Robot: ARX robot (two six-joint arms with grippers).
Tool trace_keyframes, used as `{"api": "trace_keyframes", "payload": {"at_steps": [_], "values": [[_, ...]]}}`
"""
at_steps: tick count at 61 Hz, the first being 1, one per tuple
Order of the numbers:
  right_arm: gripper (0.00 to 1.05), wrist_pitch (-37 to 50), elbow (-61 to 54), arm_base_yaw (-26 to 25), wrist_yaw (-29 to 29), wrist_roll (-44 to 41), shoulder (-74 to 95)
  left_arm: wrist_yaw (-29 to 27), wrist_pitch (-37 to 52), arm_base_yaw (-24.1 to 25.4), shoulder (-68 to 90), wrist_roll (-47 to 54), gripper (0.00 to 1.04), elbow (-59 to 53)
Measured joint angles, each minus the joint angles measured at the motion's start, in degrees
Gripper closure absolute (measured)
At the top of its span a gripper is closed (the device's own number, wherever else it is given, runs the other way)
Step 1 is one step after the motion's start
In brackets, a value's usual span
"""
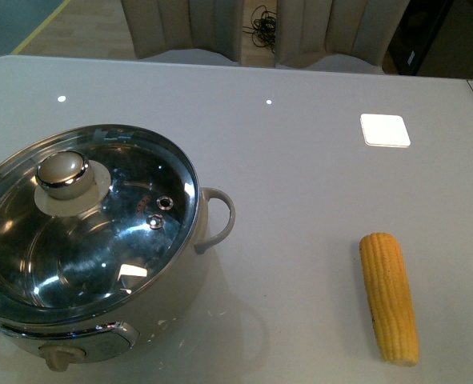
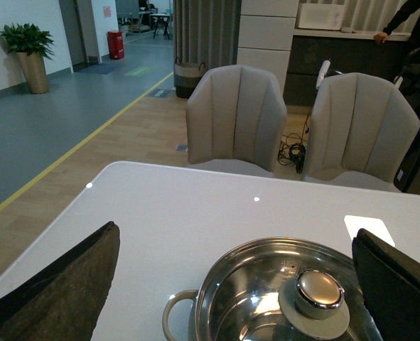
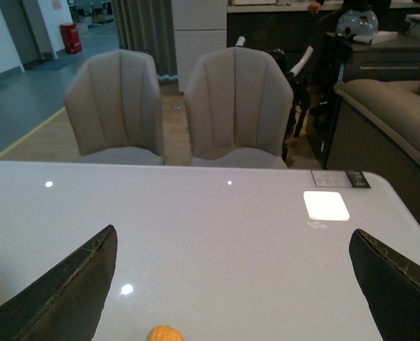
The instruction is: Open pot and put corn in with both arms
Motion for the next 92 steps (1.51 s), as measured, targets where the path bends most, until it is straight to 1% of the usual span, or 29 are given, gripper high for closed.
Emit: {"api": "trace_keyframes", "payload": {"at_steps": [22,23,28,33,38,46,51,56,57,59,62,63,65,68,73,76,84,85,92], "values": [[0.09,0.0,0.0,0.0,0.0,0.0,0.0,0.0,0.0,0.0,0.0,-0.02,0.07,0.0],[0.09,0.0,0.0,0.0,0.0,0.0,0.0,-0.33,-0.57,-0.04,0.24,-0.74,0.07,0.11],[0.09,0.0,0.0,0.0,0.0,0.0,0.0,-2.23,-9.49,-0.79,4.9,-7.58,0.07,3.1],[0.09,0.0,0.0,0.0,0.02,0.0,-0.02,-2.45,-9.94,-1.64,9.4,-12.63,0.07,3.48],[0.09,0.0,0.0,0.0,0.0,0.0,-0.02,-2.03,-5.81,-2.16,14.05,-14.34,0.07,4.39],[0.09,-0.02,0.0,0.0,0.0,0.0,-0.02,-2.12,5.81,-3.65,25.35,-14.45,0.07,6.51],[0.09,0.0,0.0,0.0,0.0,0.0,-0.04,-2.4,15.04,-5.86,35.21,-14.14,0.07,7.02],[0.09,0.0,0.0,0.0,0.0,0.0,-0.02,-3.08,26.49,-8.61,47.65,-13.35,0.07,7.54],[0.09,0.0,0.0,0.0,0.02,0.0,-0.02,-3.08,27.1,-8.85,49.22,-13.25,0.07,7.65],[0.09,0.0,0.0,0.0,0.0,0.0,-0.04,-3.06,33.2,-9.6,55.21,-12.55,0.07,8.17],[0.09,0.0,0.0,0.0,0.0,0.0,-0.02,-2.86,39.65,-9.99,62.71,-11.54,0.07,9.18],[0.09,0.0,0.0,0.0,0.0,0.0,-0.02,-2.78,40.35,-10.01,64.24,-11.47,0.07,9.42],[0.09,0.0,0.0,0.0,0.0,0.0,-0.04,-2.14,45.55,-10.05,69.88,-10.71,0.07,10.45],[0.09,0.0,0.0,0.0,0.0,0.0,-0.04,-1.11,50.25,-10.05,76.06,-9.4,0.07,11.78],[0.09,0.0,0.0,0.0,0.0,0.0,-0.04,1.18,56.13,-9.7,85.2,-7.43,0.07,14.05],[0.09,0.0,0.0,0.0,0.0,0.0,-0.04,3.58,59.08,-8.79,89.77,-4.94,0.07,14.86],[0.09,0.0,0.0,0.0,0.0,0.0,-0.04,8.76,62.71,-6.62,94.03,-0.61,0.07,15.08],[0.09,0.0,0.0,0.0,0.0,0.0,-0.04,10.08,63.39,-6.12,94.9,0.04,0.07,15.08],[0.09,0.0,0.0,0.0,0.0,0.0,-0.04,12.22,65.35,-5.44,97.79,1.57,0.07,15.08]]}}
